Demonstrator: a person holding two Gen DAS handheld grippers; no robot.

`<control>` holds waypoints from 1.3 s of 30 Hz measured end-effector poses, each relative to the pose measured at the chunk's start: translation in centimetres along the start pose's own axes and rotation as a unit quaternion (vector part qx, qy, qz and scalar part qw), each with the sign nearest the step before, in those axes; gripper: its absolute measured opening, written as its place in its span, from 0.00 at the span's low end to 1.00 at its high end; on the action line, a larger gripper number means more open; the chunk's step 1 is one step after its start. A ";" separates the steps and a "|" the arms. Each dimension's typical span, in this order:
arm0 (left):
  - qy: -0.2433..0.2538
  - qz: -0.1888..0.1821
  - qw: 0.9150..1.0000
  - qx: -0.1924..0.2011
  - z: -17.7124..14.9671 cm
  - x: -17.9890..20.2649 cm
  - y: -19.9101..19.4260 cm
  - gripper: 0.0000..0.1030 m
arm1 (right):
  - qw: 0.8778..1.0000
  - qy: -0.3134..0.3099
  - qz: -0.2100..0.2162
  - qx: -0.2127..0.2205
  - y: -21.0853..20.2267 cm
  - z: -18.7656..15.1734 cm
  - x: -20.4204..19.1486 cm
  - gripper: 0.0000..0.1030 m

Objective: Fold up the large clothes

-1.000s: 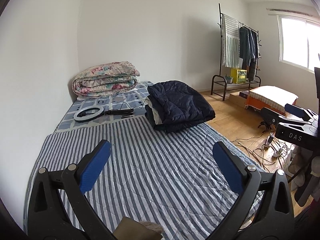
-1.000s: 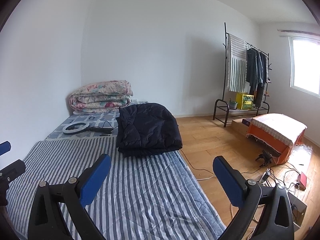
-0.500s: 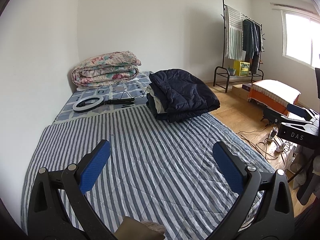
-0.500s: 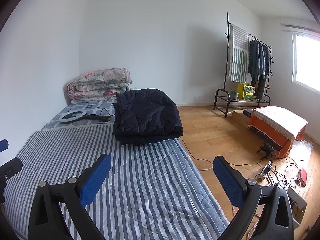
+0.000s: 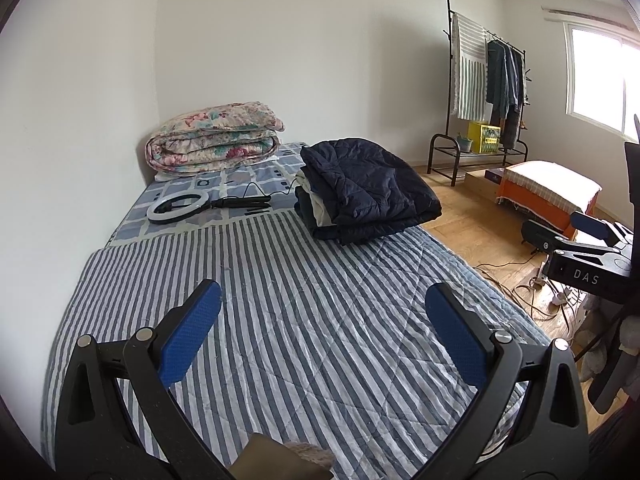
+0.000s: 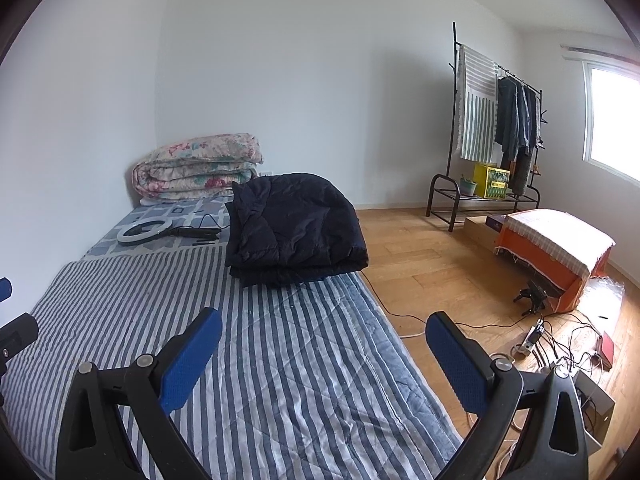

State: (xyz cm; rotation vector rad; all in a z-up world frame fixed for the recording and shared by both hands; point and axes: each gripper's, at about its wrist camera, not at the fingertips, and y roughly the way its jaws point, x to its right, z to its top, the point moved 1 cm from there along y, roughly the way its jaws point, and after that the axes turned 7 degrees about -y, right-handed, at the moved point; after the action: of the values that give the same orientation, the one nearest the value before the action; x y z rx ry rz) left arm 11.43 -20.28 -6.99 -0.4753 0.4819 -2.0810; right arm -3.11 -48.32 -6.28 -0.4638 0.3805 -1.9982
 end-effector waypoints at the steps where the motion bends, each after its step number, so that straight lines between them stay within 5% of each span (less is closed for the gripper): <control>1: 0.000 0.000 1.000 0.000 0.0 -0.1 0.0 1.00 | 1.000 -0.001 0.000 0.000 0.0 0.0 -0.1 1.00; 39: -0.008 0.000 1.000 0.001 0.2 -0.4 -0.3 1.00 | 1.000 -0.016 0.002 0.000 0.2 -0.1 -1.7 1.00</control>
State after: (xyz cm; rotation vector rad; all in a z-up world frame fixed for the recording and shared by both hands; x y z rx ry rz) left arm 11.50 -19.85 -6.75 -0.4904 0.4701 -2.0749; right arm -2.32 -46.88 -6.69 -0.4951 0.3606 -1.9850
